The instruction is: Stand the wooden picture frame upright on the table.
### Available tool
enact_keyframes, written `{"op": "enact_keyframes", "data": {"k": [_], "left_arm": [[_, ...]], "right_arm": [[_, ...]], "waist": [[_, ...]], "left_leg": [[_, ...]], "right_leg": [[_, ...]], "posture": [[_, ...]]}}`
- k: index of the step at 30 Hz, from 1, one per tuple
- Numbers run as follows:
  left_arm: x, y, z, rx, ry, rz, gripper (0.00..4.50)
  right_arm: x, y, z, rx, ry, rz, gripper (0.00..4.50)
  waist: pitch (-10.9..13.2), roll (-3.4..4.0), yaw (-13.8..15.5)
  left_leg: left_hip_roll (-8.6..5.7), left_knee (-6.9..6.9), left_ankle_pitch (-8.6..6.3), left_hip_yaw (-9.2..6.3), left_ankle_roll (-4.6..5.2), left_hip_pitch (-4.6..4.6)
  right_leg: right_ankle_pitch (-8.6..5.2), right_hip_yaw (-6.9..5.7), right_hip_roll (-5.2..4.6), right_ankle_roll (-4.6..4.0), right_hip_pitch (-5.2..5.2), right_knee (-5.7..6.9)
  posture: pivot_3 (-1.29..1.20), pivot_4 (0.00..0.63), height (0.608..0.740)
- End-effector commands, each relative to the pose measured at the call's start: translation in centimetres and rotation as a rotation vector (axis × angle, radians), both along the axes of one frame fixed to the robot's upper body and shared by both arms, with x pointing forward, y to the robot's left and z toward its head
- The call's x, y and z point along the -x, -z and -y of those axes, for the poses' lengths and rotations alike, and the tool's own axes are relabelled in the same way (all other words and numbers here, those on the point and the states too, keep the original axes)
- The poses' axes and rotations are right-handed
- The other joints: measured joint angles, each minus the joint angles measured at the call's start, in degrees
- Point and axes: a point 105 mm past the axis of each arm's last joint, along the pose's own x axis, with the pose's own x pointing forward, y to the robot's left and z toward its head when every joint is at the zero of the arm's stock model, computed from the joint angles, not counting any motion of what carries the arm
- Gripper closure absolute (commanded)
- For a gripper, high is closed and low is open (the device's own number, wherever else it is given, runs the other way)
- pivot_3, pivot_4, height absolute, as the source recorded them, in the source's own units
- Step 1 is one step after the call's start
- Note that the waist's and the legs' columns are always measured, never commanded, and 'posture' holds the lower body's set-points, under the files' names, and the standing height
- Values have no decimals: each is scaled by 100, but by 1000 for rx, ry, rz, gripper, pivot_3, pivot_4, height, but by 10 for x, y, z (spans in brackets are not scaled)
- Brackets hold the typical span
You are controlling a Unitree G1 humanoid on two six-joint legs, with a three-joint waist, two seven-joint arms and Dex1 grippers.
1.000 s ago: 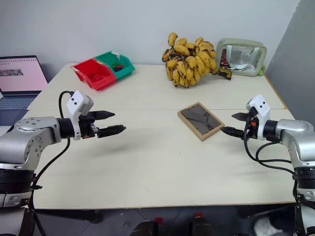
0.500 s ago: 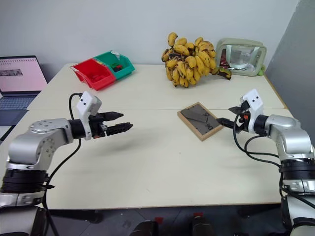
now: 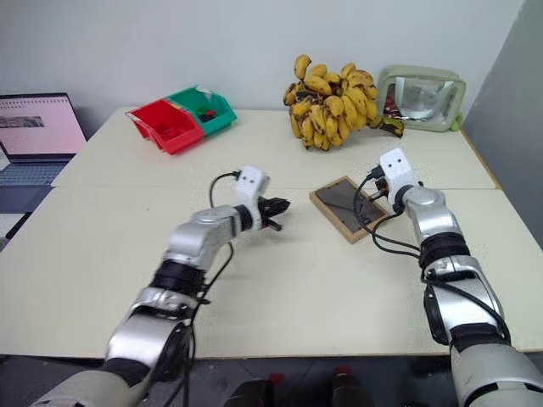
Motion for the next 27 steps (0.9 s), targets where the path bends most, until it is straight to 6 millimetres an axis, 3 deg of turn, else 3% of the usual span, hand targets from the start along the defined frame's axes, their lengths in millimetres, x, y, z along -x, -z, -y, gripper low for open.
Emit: {"op": "enact_keyframes", "data": {"k": [1,7,11,19,27], "left_arm": [[-8,-7,14,23,-2,20,4485],[-3,9,40,8,55,-54,4485],[5,25,43,-42,95,-98,4485],[14,40,18,-130,89,-102,4485],[67,55,-23,-250,139,-170,4485]], "right_arm": [[-4,-5,4,44,22,33,4500],[-3,9,-6,42,-10,-16,4500],[4,13,-50,-57,-227,-64,4500],[20,26,-96,-84,-403,-107,4500],[55,38,-134,-97,-522,-104,4500]], "waist": [[0,0,-14],[0,0,-82],[0,1,-153],[-4,5,-297],[-15,15,-398]], "left_leg": [[0,0,0,0,0,-1],[-2,-1,0,1,0,1],[-2,-3,0,-1,0,3],[7,-8,0,4,0,29],[29,-23,-1,-2,-1,60]], "right_leg": [[0,-1,-2,0,0,0],[0,1,0,1,-1,3],[0,0,9,1,-1,6],[-1,14,18,1,11,18],[-3,29,27,-2,14,47]], "posture": [[0,150,740],[0,150,740],[0,150,740],[0,150,740],[0,150,740]]}}
